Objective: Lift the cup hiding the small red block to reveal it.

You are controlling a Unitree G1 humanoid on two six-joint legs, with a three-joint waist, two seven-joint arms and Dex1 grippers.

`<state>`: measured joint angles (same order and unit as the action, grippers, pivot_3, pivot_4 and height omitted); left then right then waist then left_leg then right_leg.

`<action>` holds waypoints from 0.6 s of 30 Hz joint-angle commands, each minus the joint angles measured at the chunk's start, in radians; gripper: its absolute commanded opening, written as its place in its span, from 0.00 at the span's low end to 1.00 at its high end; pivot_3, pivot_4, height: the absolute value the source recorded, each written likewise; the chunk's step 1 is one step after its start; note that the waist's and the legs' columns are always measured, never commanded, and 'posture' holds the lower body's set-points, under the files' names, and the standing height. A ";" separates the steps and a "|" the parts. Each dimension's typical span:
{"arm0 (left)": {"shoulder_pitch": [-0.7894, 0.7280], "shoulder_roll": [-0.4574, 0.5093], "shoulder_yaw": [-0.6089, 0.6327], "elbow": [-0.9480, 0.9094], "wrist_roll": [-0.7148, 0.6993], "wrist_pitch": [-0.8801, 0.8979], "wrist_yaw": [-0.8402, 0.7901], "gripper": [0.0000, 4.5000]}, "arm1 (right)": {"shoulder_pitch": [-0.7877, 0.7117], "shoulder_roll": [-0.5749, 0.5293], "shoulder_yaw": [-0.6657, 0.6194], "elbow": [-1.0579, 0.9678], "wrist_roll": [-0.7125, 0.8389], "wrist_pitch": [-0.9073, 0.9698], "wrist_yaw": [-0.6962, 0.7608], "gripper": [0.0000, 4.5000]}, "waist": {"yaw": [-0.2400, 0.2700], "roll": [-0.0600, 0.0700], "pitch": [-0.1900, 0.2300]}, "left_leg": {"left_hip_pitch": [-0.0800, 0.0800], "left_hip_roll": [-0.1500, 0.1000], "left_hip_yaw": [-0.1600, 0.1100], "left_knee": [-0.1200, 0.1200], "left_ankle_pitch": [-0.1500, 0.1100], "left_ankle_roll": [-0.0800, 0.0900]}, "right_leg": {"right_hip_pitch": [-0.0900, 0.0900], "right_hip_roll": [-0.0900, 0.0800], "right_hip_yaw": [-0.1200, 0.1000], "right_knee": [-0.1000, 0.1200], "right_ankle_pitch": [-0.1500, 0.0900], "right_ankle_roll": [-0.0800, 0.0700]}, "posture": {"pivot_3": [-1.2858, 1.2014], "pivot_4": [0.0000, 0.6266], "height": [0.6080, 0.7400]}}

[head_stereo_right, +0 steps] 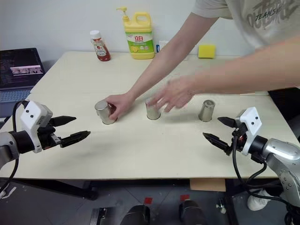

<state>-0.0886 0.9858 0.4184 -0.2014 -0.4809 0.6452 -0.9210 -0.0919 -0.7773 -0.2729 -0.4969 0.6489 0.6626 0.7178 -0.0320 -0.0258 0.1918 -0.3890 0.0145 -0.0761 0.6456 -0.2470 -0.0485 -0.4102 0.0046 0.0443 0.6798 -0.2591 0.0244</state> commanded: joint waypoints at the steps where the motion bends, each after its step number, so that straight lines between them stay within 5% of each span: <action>1: -0.003 0.017 0.012 -0.008 0.008 -0.018 -0.003 0.99 | -0.005 -0.005 -0.015 -0.017 0.002 -0.020 0.008 1.00 | 0.000 0.000 0.000 | 0.000 0.000 0.000 0.000 0.000 0.000 | 0.000 0.000 0.000 0.000 0.000 0.000 | 0.52 0.24 1.00; 18: -0.044 0.000 -0.027 -0.035 -0.006 -0.001 -0.004 0.99 | -0.021 0.022 0.016 -0.016 0.002 -0.043 0.004 1.00 | 0.000 0.000 0.000 | 0.000 0.000 0.000 0.000 0.000 0.000 | 0.000 0.000 0.000 0.000 0.000 0.000 | 0.52 0.24 1.00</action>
<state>-0.1108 0.9837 0.3900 -0.2017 -0.4714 0.6469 -0.9272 -0.0925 -0.7624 -0.2511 -0.4953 0.6468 0.6379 0.7249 -0.0320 -0.0258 0.1918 -0.3890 0.0145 -0.0761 0.6456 -0.2470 -0.0485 -0.4102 0.0045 0.0443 0.6798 -0.2591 0.0245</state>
